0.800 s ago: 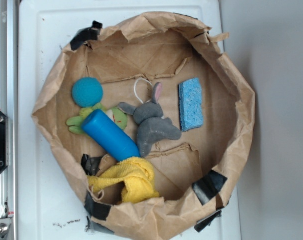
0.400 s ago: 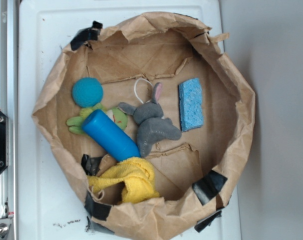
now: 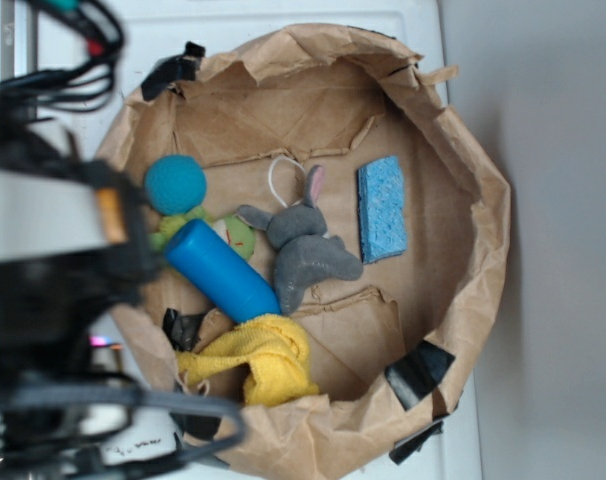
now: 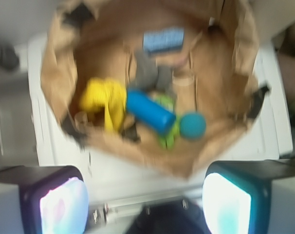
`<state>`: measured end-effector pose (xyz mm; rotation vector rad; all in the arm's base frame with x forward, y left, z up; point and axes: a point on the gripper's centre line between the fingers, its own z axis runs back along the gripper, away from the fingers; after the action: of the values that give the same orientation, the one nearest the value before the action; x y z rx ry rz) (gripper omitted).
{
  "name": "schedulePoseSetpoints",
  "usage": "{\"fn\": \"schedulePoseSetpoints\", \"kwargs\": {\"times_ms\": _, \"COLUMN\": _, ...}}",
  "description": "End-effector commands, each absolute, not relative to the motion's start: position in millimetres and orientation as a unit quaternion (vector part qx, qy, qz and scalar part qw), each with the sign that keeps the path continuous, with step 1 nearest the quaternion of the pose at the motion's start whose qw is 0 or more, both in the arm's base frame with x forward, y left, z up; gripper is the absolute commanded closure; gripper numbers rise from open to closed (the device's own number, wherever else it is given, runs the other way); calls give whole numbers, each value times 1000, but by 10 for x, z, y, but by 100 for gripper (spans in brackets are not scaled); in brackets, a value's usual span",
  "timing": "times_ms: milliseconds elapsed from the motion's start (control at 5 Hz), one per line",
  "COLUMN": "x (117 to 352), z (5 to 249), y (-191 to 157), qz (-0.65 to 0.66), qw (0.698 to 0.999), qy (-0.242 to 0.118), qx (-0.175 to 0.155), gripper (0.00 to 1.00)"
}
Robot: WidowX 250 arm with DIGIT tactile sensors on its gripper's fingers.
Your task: Grab the blue sponge.
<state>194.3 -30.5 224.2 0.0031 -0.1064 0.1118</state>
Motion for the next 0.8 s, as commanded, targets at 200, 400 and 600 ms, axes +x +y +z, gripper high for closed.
{"fn": "schedulePoseSetpoints", "kwargs": {"times_ms": 200, "x": 2136, "z": 2162, "y": -166, "qz": 243, "qw": 960, "qy": -123, "qx": -69, "gripper": 0}}
{"fn": "schedulePoseSetpoints", "kwargs": {"times_ms": 400, "x": 2233, "z": 2016, "y": -111, "qz": 296, "qw": 944, "qy": -113, "qx": -87, "gripper": 0}}
{"fn": "schedulePoseSetpoints", "kwargs": {"times_ms": 600, "x": 2252, "z": 1982, "y": -87, "qz": 375, "qw": 913, "qy": -114, "qx": -116, "gripper": 0}}
